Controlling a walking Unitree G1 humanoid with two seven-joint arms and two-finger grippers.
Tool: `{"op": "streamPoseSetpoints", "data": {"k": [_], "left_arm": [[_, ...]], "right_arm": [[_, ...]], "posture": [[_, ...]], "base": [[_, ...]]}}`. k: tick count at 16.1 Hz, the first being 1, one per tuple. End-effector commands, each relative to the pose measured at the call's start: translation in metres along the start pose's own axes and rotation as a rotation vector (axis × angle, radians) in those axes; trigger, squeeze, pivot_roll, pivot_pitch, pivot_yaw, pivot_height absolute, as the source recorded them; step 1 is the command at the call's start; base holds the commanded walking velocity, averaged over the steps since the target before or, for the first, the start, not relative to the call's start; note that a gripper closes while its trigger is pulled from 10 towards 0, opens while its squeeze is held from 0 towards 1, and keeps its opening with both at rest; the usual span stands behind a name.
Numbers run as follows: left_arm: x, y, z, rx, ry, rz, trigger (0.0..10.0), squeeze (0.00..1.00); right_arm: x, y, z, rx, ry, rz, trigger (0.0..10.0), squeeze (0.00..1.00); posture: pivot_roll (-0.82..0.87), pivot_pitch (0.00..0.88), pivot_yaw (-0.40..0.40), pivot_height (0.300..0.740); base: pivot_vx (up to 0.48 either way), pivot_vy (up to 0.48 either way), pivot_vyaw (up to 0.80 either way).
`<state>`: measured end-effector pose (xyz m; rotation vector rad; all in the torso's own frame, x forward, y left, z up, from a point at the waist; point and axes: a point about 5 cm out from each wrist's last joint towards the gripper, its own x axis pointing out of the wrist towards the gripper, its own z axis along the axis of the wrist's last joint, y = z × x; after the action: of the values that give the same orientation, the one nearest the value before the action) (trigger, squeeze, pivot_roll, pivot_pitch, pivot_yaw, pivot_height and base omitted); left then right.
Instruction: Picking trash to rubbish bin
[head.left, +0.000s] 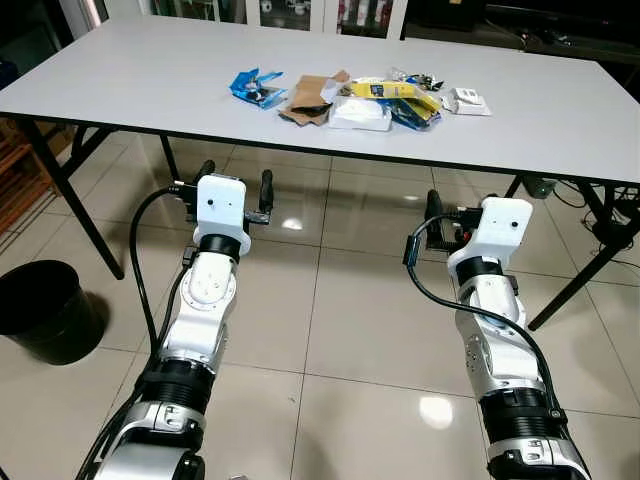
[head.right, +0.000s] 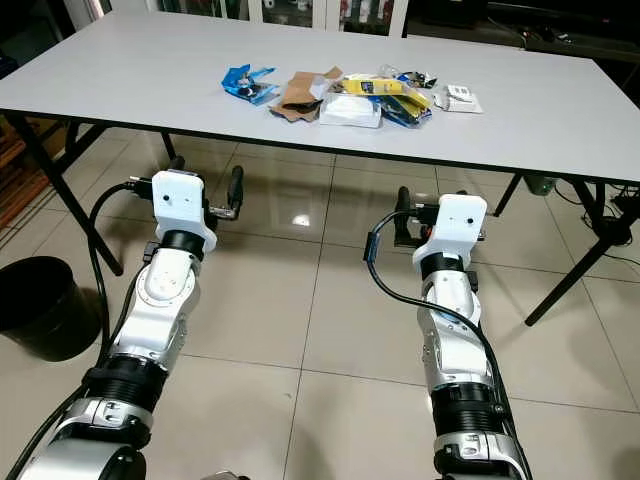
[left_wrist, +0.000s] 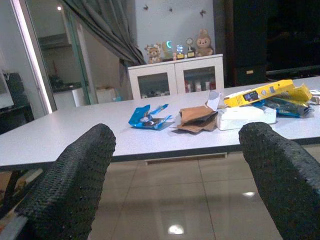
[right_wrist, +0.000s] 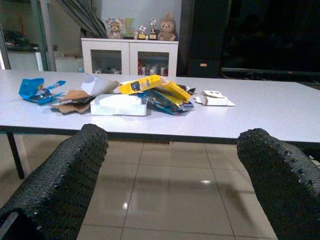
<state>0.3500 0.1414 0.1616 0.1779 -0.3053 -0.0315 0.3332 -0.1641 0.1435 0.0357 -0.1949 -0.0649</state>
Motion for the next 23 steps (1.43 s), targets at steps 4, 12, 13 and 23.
{"op": "streamPoseSetpoints", "data": {"k": [4,12,13,23], "left_arm": [[-0.0031,-0.0026,-0.0002,0.007,0.013,0.016,10.0,0.0],[-0.0039,0.0002,-0.0022,0.003,0.045,0.031,10.0,0.0],[-0.0037,0.0005,-0.0019,0.004,0.046,0.031,10.0,0.0],[-0.0031,0.0009,-0.0011,0.01,0.054,0.011,10.0,0.0]], "right_arm": [[-0.0015,0.0047,0.0016,0.001,0.009,0.022,10.0,0.0],[-0.0004,0.0092,0.0025,0.01,0.033,0.041,10.0,0.0],[-0.0003,0.0094,0.0027,0.009,0.034,0.041,10.0,0.0],[-0.0015,0.0102,0.0009,0.016,0.045,0.039,10.0,0.0]], "posture": [[0.0,0.0,-0.034,0.74],[0.0,0.04,-0.043,0.74],[0.0,0.043,-0.044,0.74],[0.0,0.053,-0.035,0.74]], "base": [[0.101,0.0,0.0],[0.48,0.0,0.0],[0.48,0.0,0.0],[0.48,0.0,0.0]]}}
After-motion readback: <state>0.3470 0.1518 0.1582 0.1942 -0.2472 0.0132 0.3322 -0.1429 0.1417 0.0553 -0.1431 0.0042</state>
